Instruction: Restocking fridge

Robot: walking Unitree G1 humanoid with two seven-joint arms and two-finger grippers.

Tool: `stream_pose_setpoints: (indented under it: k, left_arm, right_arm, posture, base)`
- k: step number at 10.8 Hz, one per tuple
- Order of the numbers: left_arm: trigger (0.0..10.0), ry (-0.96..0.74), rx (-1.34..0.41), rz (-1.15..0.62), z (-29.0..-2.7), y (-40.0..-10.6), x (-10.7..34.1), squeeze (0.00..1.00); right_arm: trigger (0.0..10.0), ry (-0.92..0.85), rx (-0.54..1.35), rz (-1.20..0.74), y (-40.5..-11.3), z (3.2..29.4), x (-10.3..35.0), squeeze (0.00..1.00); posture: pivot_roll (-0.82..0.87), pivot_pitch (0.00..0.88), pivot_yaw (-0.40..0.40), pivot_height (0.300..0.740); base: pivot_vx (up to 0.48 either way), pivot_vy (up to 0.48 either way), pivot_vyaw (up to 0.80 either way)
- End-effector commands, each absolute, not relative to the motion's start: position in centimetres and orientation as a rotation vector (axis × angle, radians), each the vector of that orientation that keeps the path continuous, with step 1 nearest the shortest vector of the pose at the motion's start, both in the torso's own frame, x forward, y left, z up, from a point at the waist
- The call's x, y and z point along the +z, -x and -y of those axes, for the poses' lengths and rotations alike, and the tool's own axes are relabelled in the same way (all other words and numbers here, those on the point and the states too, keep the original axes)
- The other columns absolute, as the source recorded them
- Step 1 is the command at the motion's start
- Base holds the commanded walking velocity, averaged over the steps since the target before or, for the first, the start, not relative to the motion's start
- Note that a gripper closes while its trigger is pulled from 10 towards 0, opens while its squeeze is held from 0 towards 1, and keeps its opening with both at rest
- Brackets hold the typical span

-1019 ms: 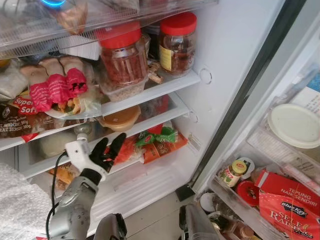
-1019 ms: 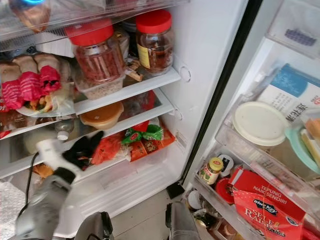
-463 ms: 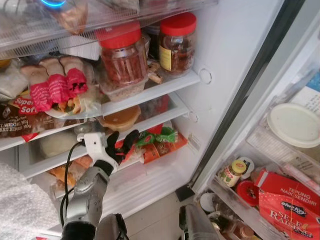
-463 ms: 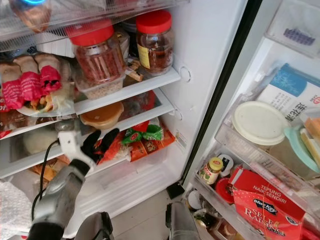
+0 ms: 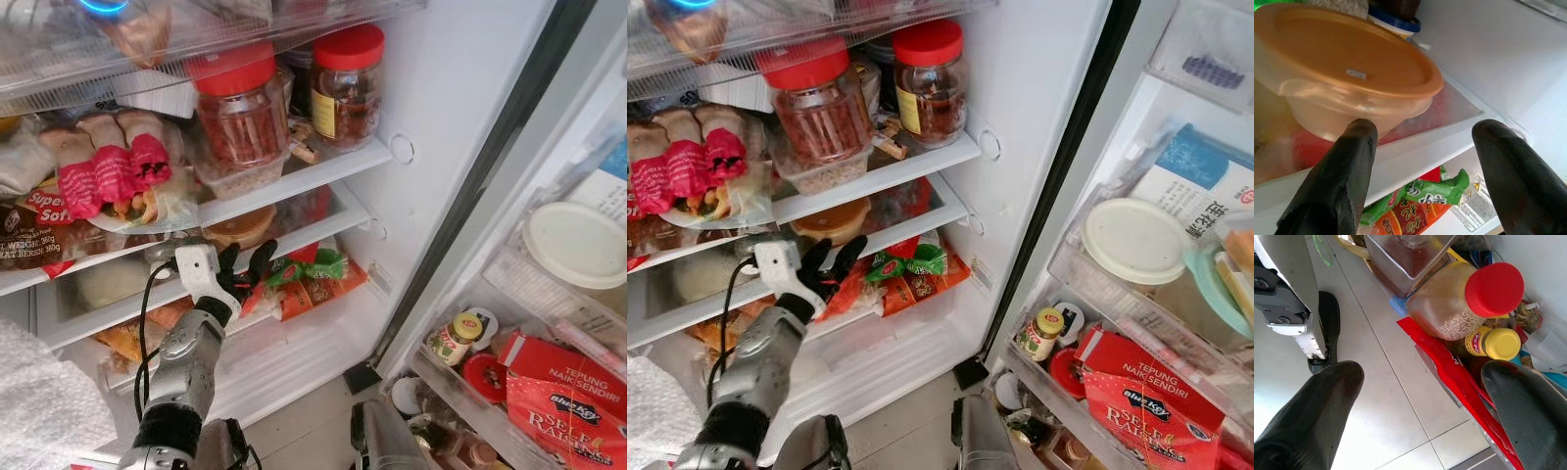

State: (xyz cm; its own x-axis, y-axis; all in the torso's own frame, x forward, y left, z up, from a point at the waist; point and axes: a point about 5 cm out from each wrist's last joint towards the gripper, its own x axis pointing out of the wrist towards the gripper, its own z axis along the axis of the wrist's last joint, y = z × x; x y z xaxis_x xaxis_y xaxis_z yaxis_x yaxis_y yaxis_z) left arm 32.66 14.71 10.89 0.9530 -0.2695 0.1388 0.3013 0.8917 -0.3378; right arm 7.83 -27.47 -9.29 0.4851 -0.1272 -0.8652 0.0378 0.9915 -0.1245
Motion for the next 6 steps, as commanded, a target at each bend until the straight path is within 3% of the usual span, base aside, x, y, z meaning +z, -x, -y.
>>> stream_pose_setpoints:
  k: [1,3,6]
  left_arm:
    - [10.0,0.340,-0.303,0.093,-14.7,-32.7,10.9,0.00]
    - [10.0,0.295,-0.306,0.117,-15.2,-32.0,11.4,0.00]
    - [10.0,0.062,-0.292,0.151,-16.5,-29.4,11.7,0.00]
  right_arm:
    - [10.0,0.096,-0.107,-1.078,-7.2,27.7,-9.3,0.00]
    - [10.0,0.095,-0.110,-1.079,-7.2,27.7,-9.4,0.00]
    - [10.0,0.092,-0.109,-1.083,-7.0,27.7,-9.4,0.00]
  posture:
    - [-0.27,0.135,-0.017,0.616]
    - [-0.26,0.141,-0.011,0.616]
    - [-0.24,0.149,-0.004,0.616]
  base:
    - [0.000,0.000,0.00]
    - [0.000,0.000,0.00]
    - [0.000,0.000,0.00]
